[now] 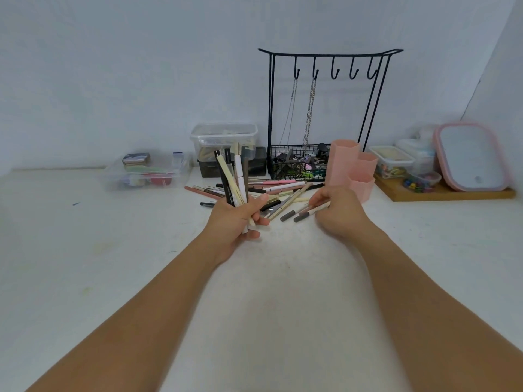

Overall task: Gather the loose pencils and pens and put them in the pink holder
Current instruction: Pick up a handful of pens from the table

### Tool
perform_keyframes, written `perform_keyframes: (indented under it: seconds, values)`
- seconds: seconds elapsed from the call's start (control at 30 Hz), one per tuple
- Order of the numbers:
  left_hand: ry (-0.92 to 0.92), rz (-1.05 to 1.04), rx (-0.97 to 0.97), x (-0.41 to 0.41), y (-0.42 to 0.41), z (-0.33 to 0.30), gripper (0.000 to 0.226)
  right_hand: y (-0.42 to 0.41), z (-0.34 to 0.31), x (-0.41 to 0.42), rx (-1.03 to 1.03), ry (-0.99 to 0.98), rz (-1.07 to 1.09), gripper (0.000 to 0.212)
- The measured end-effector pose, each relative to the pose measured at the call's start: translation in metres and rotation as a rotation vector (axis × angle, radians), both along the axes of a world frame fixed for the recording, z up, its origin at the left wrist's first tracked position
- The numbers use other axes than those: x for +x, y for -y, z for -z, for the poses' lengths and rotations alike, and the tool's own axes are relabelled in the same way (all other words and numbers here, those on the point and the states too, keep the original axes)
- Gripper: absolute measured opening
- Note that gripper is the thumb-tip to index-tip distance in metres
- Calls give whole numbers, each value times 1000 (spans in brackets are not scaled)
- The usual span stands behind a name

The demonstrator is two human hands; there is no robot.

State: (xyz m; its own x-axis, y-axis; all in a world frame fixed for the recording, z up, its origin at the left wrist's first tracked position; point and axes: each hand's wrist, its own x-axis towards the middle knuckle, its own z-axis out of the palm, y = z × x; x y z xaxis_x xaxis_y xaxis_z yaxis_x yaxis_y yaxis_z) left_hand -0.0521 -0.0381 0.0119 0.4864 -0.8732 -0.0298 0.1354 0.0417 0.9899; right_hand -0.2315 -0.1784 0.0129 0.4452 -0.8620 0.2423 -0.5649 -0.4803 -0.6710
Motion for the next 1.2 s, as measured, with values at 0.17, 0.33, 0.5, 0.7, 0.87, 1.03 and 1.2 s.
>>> perform_keyframes:
  seconds: [0.17, 0.33, 0.5, 0.7, 0.87, 1.03, 1.2]
  values:
    - [7, -3, -27, -1, -2, 1, 35, 4, 2, -2, -23, -44, -20, 39]
    - [-21, -4, 2, -1, -3, -6, 41, 10, 3, -5, -52, -111, -85, 34]
    - [-12, 0, 21, -2, -3, -5, 34, 12, 6, -5, -48, -146, -145, 33]
    - [4, 12, 13, -2, -3, -4, 29, 3, -5, 0, -78, -26, -154, 13]
    - [11, 27, 7, -3, -4, -4, 33, -28, -32, 12, 114, 323, -238, 10]
    - [-5, 30, -6, -7, -5, -6, 35, -56, -31, 35, 399, 600, -347, 10]
    - [-22, 104, -47, -16, -5, -6, 41, -64, -25, 44, 555, 759, -378, 19]
